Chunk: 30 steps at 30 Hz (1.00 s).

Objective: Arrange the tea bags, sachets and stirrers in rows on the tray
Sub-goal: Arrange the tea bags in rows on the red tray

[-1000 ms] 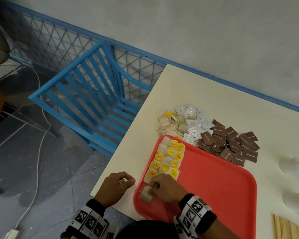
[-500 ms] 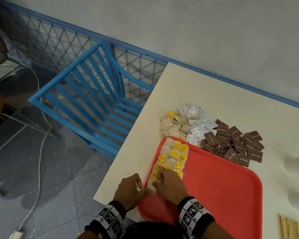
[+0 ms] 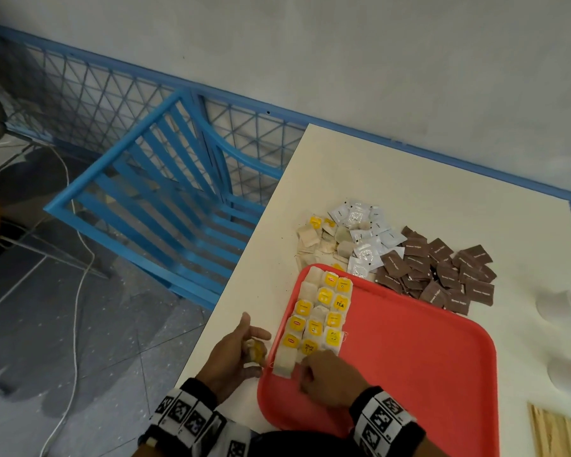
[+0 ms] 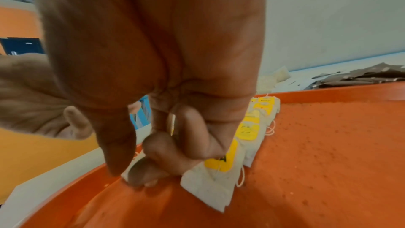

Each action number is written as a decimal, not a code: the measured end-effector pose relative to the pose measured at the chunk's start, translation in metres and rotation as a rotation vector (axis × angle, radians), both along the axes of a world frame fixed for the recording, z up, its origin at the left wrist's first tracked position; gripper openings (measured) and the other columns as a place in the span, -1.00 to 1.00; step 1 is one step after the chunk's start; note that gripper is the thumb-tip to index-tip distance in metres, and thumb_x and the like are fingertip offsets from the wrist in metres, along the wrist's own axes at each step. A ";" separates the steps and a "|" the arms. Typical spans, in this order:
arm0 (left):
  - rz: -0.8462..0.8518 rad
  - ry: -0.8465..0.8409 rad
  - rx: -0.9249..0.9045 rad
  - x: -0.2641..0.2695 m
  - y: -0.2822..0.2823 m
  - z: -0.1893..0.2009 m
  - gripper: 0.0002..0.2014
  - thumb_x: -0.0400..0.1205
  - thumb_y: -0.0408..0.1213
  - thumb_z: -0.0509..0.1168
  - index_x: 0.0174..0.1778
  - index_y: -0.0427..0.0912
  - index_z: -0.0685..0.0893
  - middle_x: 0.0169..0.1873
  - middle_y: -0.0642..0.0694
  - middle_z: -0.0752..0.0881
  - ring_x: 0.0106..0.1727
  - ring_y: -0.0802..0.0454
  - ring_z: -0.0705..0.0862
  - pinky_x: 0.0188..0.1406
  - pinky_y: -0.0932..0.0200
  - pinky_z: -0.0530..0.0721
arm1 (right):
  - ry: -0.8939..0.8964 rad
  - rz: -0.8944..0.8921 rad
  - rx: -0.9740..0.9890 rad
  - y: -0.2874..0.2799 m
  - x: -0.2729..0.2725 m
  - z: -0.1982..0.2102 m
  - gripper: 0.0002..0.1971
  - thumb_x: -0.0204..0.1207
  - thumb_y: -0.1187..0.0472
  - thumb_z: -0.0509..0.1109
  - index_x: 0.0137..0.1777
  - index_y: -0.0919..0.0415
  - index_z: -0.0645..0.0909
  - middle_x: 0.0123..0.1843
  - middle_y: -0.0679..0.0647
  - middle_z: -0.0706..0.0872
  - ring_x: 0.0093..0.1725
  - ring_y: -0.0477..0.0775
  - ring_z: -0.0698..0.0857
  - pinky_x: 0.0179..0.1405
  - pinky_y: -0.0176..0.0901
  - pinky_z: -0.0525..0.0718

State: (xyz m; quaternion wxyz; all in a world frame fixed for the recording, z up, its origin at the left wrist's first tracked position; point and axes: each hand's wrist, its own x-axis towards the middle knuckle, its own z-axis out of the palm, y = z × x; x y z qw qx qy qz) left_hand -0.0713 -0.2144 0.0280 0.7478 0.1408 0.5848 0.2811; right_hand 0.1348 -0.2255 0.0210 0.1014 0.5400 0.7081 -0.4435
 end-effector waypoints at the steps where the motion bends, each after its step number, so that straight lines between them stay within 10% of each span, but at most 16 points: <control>1: 0.024 -0.070 -0.014 0.001 0.001 0.003 -0.42 0.75 0.14 0.07 0.04 -0.36 0.70 -0.35 -0.24 0.62 -0.34 -0.09 0.63 -0.35 0.09 0.60 | -0.017 0.000 0.016 0.000 0.004 0.002 -0.78 0.56 0.18 0.26 0.02 0.25 0.72 0.09 0.16 0.77 0.05 0.11 0.70 -0.04 -0.17 0.56; 8: 0.034 -0.336 -0.011 0.029 0.006 0.031 -0.64 0.51 -0.40 0.22 0.18 -0.47 0.68 0.06 -0.44 0.74 0.07 -0.29 0.73 -0.04 -0.02 0.80 | 0.281 -0.315 0.330 0.003 0.035 0.051 -0.85 0.46 -0.05 0.48 -0.17 0.00 0.66 -0.44 -0.15 0.58 -0.40 -0.17 0.56 -0.30 -0.26 0.52; 15: -0.012 -0.464 0.048 0.068 0.003 0.051 -0.55 0.45 -0.57 0.21 0.28 -0.55 0.61 0.23 -0.58 0.67 0.18 -0.41 0.73 0.10 -0.09 0.77 | 0.351 -0.343 0.495 -0.012 0.041 0.068 -0.72 0.37 -0.14 0.47 0.07 -0.14 0.66 -0.09 -0.23 0.50 -0.15 -0.32 0.51 -0.15 -0.51 0.41; 26: -0.047 -0.446 0.076 0.092 -0.007 0.071 -0.50 0.53 0.16 0.36 -0.14 -0.31 0.73 -0.23 -0.31 0.74 -0.36 -0.08 0.73 -0.49 0.10 0.72 | 0.625 -0.518 0.322 -0.004 0.078 0.120 -0.92 0.51 0.28 0.54 -0.15 0.10 0.73 -0.36 -0.16 0.67 -0.35 -0.25 0.56 -0.33 -0.46 0.49; 30: -0.118 -0.481 0.103 0.090 -0.002 0.074 -0.58 0.61 -0.03 0.42 0.18 -0.34 0.72 0.08 -0.39 0.73 -0.02 -0.22 0.76 -0.25 -0.02 0.79 | 0.687 -0.561 0.273 0.003 0.089 0.132 -0.95 0.56 0.31 0.48 -0.12 0.19 0.74 -0.42 -0.11 0.66 -0.37 -0.18 0.59 -0.31 -0.39 0.54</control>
